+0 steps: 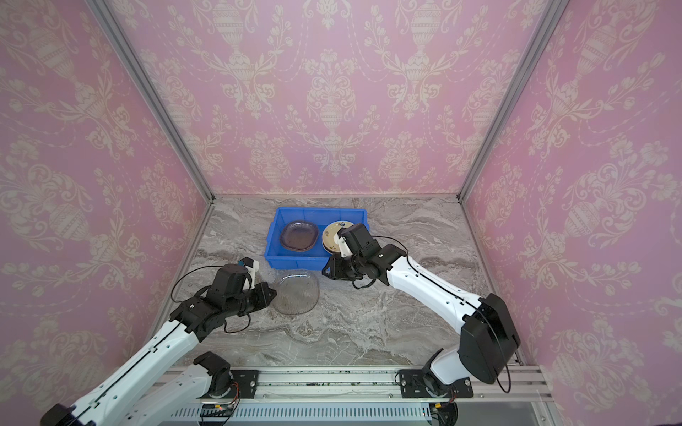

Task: Place the plates into the plastic bin on the countertop
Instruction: Pick up the plate from the middle-left of the table, then place the plate in the plastic bin.

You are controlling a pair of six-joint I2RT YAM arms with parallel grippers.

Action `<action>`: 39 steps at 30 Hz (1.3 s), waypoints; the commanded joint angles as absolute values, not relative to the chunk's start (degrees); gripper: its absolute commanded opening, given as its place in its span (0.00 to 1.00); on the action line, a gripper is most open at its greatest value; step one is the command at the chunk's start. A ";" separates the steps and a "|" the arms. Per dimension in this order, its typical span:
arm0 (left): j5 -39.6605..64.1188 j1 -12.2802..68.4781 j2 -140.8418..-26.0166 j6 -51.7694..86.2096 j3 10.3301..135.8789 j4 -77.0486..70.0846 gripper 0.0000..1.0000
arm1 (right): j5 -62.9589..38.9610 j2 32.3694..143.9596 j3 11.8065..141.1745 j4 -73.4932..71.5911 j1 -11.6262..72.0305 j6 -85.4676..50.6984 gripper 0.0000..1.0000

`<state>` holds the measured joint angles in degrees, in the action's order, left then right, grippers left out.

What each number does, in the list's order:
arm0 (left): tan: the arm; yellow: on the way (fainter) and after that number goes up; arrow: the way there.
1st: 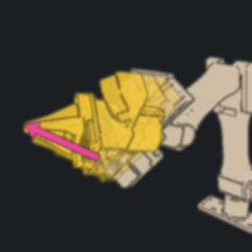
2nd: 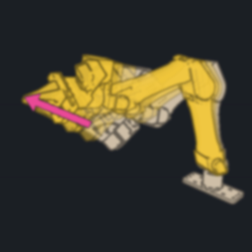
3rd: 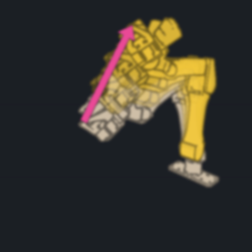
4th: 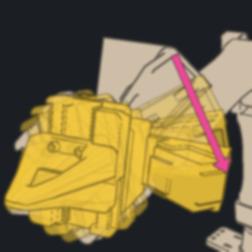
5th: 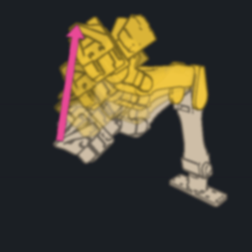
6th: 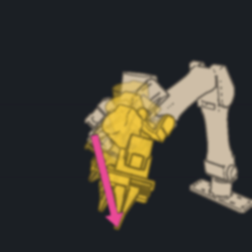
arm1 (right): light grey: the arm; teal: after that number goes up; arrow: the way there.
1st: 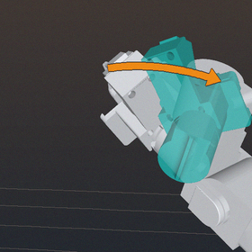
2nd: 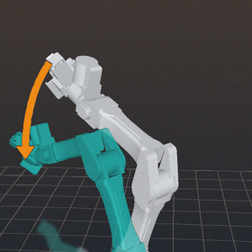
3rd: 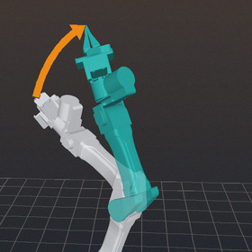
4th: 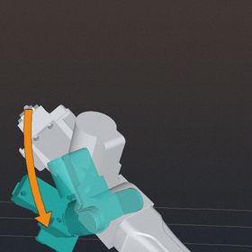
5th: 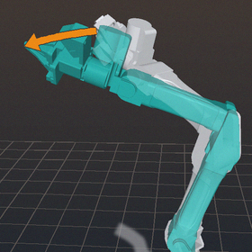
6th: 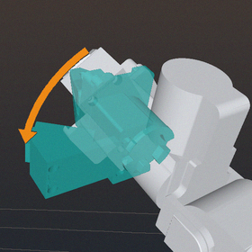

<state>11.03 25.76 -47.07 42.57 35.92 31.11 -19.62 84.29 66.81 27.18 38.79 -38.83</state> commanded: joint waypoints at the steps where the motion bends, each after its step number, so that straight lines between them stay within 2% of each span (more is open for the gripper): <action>1: 8.50 26.10 -46.98 43.95 38.03 29.26 0.00 | -18.98 84.64 65.69 26.98 39.33 -40.07 0.41; 13: 8.32 26.06 -48.50 44.73 39.59 27.89 0.00 | -21.92 86.88 64.49 21.81 41.37 -42.28 0.38; 25: 9.86 26.13 -49.37 45.48 39.95 25.33 0.00 | -24.42 89.72 64.47 16.41 41.71 -44.26 0.28; 31: 10.02 26.11 -50.34 45.16 39.37 23.73 0.00 | -26.08 91.80 65.54 14.59 41.68 -45.25 0.03; 33: 8.86 26.08 -50.53 44.63 39.46 23.33 0.00 | -25.73 92.12 66.03 14.69 41.72 -45.50 0.00; 34: 8.19 26.02 -50.62 44.27 39.73 23.27 0.13 | -25.23 92.38 66.61 15.31 41.62 -45.51 0.00; 35: 7.23 25.89 -50.93 43.53 40.31 23.36 0.48 | -24.90 92.91 67.76 16.66 41.27 -45.54 0.00; 36: 6.10 25.86 -51.34 42.45 41.32 23.89 0.77 | -25.19 93.45 70.04 18.05 40.77 -45.45 0.00; 37: 4.85 25.71 -52.01 41.19 43.02 24.80 0.96 | -25.25 94.15 71.62 19.46 40.22 -45.29 0.00; 39: 0.99 25.42 -53.82 37.64 46.85 27.25 0.99 | -24.86 95.86 76.09 23.51 39.15 -44.32 0.00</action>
